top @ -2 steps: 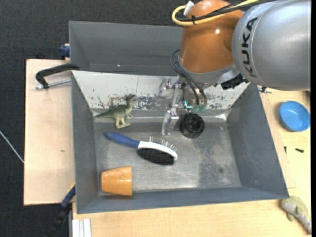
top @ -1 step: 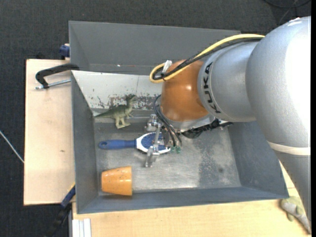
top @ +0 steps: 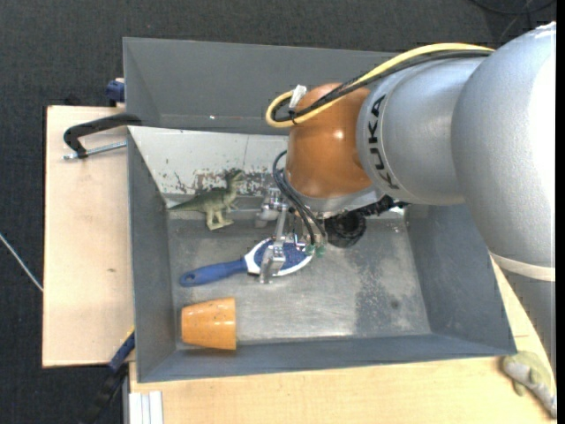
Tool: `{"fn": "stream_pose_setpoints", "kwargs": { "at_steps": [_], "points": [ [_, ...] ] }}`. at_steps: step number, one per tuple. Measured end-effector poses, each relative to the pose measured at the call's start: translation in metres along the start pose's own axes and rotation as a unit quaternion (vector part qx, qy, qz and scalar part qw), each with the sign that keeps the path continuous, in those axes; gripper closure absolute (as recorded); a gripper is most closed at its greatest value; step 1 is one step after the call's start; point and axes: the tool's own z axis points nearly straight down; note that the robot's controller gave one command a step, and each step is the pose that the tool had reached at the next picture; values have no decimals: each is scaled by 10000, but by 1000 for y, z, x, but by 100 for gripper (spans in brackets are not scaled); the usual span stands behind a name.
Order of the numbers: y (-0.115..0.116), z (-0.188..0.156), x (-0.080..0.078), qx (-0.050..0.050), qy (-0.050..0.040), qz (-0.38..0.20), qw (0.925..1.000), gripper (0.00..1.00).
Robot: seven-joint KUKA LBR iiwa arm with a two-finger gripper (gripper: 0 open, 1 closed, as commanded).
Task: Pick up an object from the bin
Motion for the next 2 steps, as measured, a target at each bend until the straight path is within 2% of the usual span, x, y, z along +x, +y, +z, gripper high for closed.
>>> {"fn": "stream_pose_setpoints", "kwargs": {
  "at_steps": [1,2],
  "points": [
    [-20,2,-3,9,25,323,9995,0],
    [-32,28,-18,-7,17,874,9962,0]
  ]
}}
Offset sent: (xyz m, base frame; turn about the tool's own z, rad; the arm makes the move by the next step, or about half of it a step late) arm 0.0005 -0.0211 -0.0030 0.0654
